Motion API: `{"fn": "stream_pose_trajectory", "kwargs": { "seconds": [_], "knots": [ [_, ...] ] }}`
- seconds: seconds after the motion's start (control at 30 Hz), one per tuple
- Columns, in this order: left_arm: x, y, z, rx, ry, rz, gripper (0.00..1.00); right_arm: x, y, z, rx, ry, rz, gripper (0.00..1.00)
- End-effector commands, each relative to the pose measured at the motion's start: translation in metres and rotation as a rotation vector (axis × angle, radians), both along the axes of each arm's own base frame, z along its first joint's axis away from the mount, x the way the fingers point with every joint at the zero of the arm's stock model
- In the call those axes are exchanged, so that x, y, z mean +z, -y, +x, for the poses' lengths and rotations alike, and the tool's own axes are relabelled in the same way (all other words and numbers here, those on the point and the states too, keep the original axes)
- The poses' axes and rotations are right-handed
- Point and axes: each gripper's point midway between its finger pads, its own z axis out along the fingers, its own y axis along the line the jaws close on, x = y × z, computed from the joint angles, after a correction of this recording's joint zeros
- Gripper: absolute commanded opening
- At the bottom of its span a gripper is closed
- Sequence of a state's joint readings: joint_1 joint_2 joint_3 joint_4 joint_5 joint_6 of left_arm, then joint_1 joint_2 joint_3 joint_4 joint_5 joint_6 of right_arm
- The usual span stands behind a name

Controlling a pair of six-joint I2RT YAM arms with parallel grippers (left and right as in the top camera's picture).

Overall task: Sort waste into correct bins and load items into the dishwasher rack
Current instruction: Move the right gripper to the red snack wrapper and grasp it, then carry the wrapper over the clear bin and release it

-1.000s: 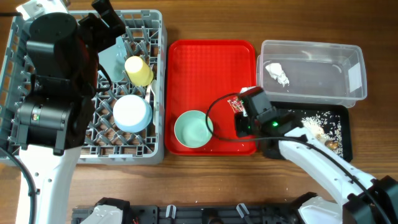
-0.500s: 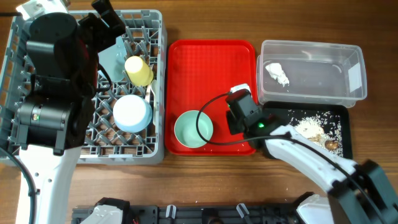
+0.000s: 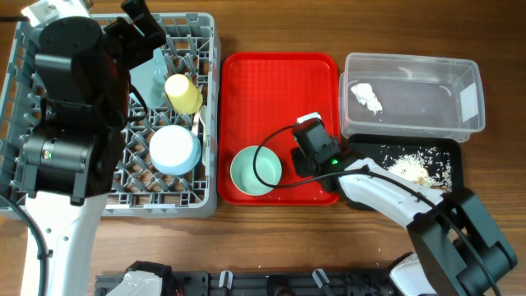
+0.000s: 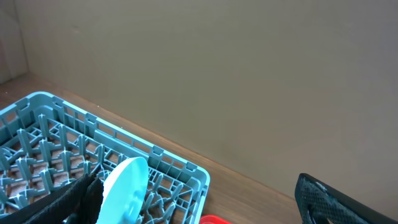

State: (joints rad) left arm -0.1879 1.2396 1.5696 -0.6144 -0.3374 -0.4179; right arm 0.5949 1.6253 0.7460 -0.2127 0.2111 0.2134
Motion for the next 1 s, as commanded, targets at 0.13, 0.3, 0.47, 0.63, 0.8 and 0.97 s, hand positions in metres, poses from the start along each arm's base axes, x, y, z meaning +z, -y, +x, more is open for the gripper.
{"fn": "stream_pose_trajectory", "kwargs": {
  "seconds": [0.13,0.3,0.47,0.63,0.8,0.97],
  "knots": [
    [0.0,-0.001,0.001,-0.001,0.004,-0.016,1.0,-0.004,-0.009,-0.003,0.031,-0.021,0.033,0.62],
    [0.0,-0.001,0.001,-0.001,0.004,-0.016,1.0,0.0,-0.002,0.018,0.003,0.077,-0.022,0.59],
    [0.0,-0.001,0.001,-0.001,0.004,-0.016,1.0,-0.013,0.002,0.015,0.043,0.05,-0.076,0.59],
    [0.0,-0.001,0.001,-0.001,0.004,-0.016,1.0,-0.027,0.004,0.011,0.065,0.018,-0.106,0.54],
    [0.0,-0.001,0.001,-0.001,0.004,-0.016,1.0,-0.032,-0.008,0.004,0.104,-0.023,-0.047,0.31],
    [0.0,-0.001,0.001,-0.001,0.004,-0.016,1.0,-0.032,-0.009,0.003,0.11,-0.032,-0.038,0.1]
  ]
}}
